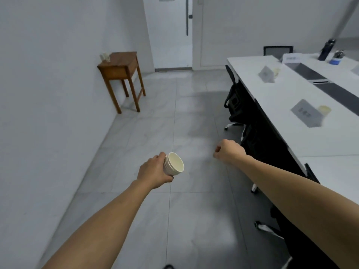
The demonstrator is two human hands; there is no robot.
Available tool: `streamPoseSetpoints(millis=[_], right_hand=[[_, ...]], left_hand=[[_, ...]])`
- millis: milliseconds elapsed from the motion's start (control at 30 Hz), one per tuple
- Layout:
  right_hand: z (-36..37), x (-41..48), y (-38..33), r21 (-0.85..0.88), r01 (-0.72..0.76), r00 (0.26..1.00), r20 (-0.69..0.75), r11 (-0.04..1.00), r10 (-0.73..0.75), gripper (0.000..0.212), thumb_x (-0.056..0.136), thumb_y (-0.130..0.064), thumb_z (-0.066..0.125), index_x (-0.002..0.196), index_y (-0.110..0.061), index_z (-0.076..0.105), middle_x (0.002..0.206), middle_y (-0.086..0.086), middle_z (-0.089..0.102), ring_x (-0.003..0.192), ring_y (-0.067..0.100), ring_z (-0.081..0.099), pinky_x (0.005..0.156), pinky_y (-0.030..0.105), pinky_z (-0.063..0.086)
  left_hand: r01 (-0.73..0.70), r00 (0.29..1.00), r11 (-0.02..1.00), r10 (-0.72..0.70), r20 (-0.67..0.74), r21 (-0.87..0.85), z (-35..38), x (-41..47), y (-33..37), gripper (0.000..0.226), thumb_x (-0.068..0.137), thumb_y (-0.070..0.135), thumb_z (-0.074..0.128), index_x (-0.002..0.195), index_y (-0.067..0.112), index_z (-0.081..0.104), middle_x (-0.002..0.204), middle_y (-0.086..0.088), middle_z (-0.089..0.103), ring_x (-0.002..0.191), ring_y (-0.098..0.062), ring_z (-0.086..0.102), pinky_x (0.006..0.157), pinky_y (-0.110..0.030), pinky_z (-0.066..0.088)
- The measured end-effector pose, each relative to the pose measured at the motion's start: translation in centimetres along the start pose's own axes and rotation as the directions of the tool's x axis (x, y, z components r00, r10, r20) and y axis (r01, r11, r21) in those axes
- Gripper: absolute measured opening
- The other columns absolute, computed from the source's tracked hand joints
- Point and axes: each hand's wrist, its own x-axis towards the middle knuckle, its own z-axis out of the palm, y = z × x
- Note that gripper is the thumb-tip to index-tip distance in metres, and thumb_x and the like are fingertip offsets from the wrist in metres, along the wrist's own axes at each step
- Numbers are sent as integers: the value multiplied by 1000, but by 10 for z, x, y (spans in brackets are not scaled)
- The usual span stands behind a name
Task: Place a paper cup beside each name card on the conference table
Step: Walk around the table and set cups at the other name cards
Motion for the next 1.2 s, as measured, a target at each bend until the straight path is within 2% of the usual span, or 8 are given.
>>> streamPoseSetpoints(millis=[133, 233, 367, 467, 633, 767, 967, 1200], right_hand=[[6, 106, -37, -45, 6, 1000, 9, 999, -5, 20, 86, -34, 67, 99, -20, 71, 90, 3, 61, 90, 29, 63, 72, 29, 43], [2, 189, -66, -44, -8, 1000, 23, 999, 9, 20, 88, -34, 67, 98, -17, 70, 94, 5, 67, 83, 27, 60, 70, 29, 44], [-27, 290, -100, -34, -35, 999, -1, 999, 35, 18, 87, -34, 66, 97, -19, 70, 96, 5, 70, 89, 27, 65, 70, 30, 47], [-50, 351, -110, -74, -46, 999, -23, 996, 45, 17, 86, -33, 65, 96, -20, 70, 96, 5, 70, 89, 29, 66, 72, 32, 49], [-74, 468, -101, -132, -79, 997, -12, 988, 79, 19, 87, -31, 63, 100, -19, 69, 100, 7, 68, 92, 30, 66, 76, 34, 51], [-88, 580, -87, -149, -90, 996, 1, 985, 91, 14, 87, -29, 63, 96, -19, 68, 96, 6, 67, 88, 30, 65, 71, 31, 48], [-150, 757, -77, -129, -77, 997, 0, 989, 78, 15, 87, -29, 63, 95, -16, 68, 94, 7, 69, 87, 31, 66, 71, 33, 49], [-199, 922, -90, -144, -46, 999, -8, 989, 45, 16, 89, -30, 61, 99, -19, 67, 96, 6, 70, 87, 29, 66, 71, 32, 49]], left_hand=[[0, 1000, 999, 0, -1, 34, -9, 103, -47, 65, 66, 43, 78, 118, 22, 45, 112, -1, 61, 98, -25, 59, 73, -35, 49], [-2, 1000, 999, 2, 2, 32, -27, 187, -81, 66, 66, 43, 78, 119, 21, 45, 112, 0, 60, 98, -24, 59, 71, -33, 47], [-25, 1000, 997, 24, 11, 68, -69, 306, -110, 68, 65, 43, 78, 120, 22, 45, 111, -1, 59, 95, -23, 59, 73, -34, 50], [-49, 999, 996, 48, 8, 80, -88, 387, -114, 70, 65, 45, 80, 121, 23, 44, 111, -1, 59, 95, -22, 59, 72, -33, 51], [-95, 995, 992, 92, 33, 86, -81, 523, -108, 74, 65, 46, 81, 124, 22, 43, 115, -2, 59, 100, -23, 59, 80, -38, 56], [-104, 994, 988, 99, 48, 116, -69, 633, -102, 74, 63, 47, 80, 123, 23, 43, 116, -1, 59, 100, -24, 60, 81, -41, 57], [-59, 998, 992, 56, 25, 109, -93, 800, -86, 71, 64, 47, 79, 121, 22, 45, 114, -2, 60, 99, -24, 61, 79, -39, 56], [-35, 999, 995, 33, 26, 90, -109, 965, -88, 72, 65, 47, 79, 123, 21, 44, 116, -3, 60, 102, -26, 61, 81, -39, 56]])
